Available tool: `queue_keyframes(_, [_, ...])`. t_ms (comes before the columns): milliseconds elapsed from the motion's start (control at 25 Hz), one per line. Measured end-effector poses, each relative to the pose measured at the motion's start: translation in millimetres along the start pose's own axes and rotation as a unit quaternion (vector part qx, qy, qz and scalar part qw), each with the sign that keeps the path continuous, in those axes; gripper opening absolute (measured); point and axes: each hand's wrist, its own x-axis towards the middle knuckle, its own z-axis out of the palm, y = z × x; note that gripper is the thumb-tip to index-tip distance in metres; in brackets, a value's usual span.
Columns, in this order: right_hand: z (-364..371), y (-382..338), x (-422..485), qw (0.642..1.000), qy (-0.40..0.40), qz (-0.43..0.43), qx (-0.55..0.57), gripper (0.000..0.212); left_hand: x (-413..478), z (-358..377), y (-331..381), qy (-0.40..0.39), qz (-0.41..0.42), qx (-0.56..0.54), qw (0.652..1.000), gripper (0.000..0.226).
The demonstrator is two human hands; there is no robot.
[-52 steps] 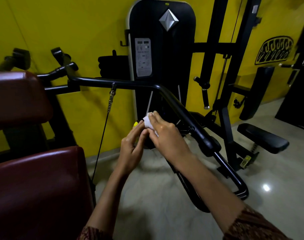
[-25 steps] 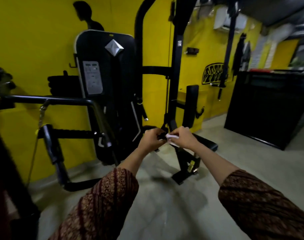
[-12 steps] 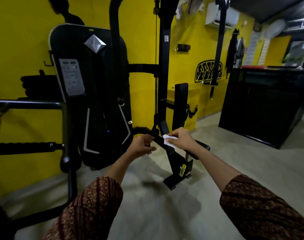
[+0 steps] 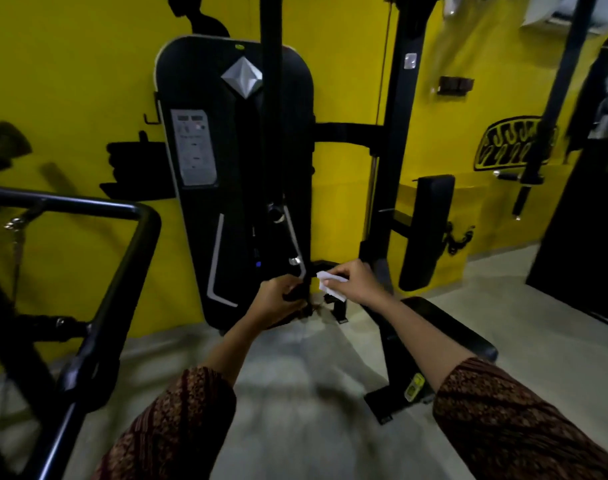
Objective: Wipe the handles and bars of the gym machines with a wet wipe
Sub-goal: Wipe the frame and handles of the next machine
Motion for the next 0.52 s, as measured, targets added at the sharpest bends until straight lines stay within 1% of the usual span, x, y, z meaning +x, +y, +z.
queue_keyframes(80, [14.8,2.7,26.4,0.999,-0.028,-0.031,0.003,0.019,4.9,-7.6,-17.9,-0.006,-0.019,0.024,1.000,0.050])
queue_keyframes(160, [30.5,1.6,60.0,0.996,-0.058,-0.068,0.022,0.019,11.8,-19.8,-39.1,0.015,-0.040,0.049,0.998,0.052])
queue_keyframes(360, [72.9,-24.8,133.8,0.973,-0.137,-0.177,0.053,0.018,10.4,-56.3,-71.7,0.123,-0.122,0.101,0.980,0.048])
queue_keyframes(520, [98.3,-60.3,175.9,0.932,-0.215,-0.281,0.075,0.020,-6.3,-84.7,-68.8,0.225,-0.185,0.126,0.948,0.047])
